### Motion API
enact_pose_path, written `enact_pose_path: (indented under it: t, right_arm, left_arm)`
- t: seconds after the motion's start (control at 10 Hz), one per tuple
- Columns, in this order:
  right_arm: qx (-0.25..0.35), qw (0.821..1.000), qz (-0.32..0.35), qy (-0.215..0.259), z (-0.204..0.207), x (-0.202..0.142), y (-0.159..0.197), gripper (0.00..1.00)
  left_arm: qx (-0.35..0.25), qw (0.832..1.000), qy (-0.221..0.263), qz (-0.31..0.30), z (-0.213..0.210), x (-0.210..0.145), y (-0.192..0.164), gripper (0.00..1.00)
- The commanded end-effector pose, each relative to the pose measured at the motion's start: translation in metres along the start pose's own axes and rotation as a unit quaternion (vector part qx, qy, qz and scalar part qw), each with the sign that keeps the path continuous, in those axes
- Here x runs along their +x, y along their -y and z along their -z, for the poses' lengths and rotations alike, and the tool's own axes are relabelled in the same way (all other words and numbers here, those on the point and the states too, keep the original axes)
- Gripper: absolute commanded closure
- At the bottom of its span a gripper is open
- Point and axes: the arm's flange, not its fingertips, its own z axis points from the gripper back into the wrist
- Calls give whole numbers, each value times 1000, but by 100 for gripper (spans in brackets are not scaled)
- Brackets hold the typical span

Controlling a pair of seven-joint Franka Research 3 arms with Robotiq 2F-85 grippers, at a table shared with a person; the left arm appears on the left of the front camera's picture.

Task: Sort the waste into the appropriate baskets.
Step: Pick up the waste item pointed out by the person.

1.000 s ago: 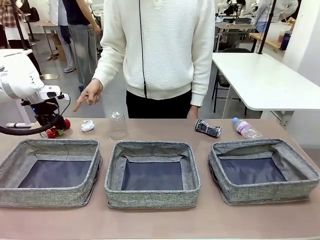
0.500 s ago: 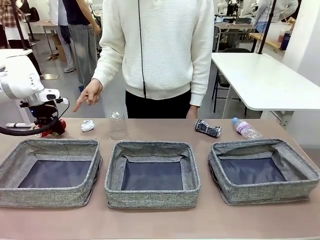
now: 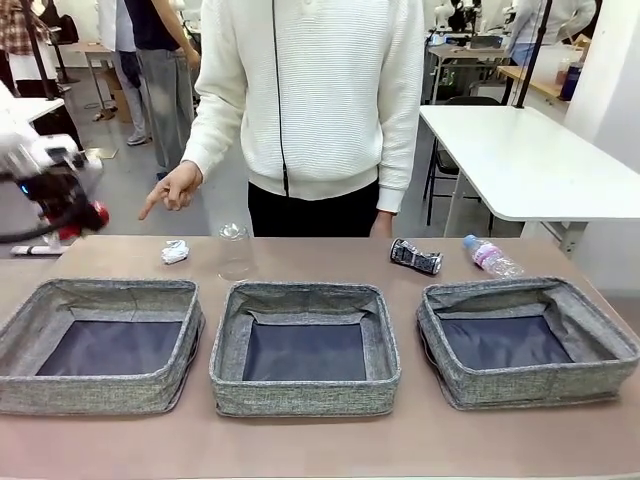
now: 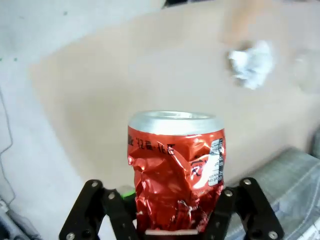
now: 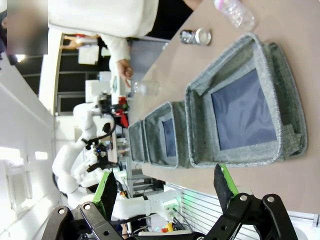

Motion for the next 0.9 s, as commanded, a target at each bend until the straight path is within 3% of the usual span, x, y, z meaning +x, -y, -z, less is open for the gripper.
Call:
enact_pose_path:
  t: [0.0,0.1,0.2,0.4,0.5,0.8]
  right_arm:
    - [10,1000,-12,3,0,2,-1,0]
    - [10,1000,-12,3,0,2,-1,0]
    - [10,1000,-12,3,0,2,-1,0]
    - [10,1000,-12,3,0,2,-1,0]
    - [10,1000,-12,3,0,2,-1,0]
    - [10,1000,-12,3,0,2,-1,0]
  left_arm:
    - [-87,994,54,-31,-89,-56,54,100]
    - [-102,991,88,-25,-116,-89,84,100]
    - [-172,984,31,20,-129,-122,110,100]
    - [-239,968,75,10,-128,-160,137,100]
    - [-178,983,53,9,-152,-121,123,100]
    - [-178,983,53,9,-152,-121,123,100]
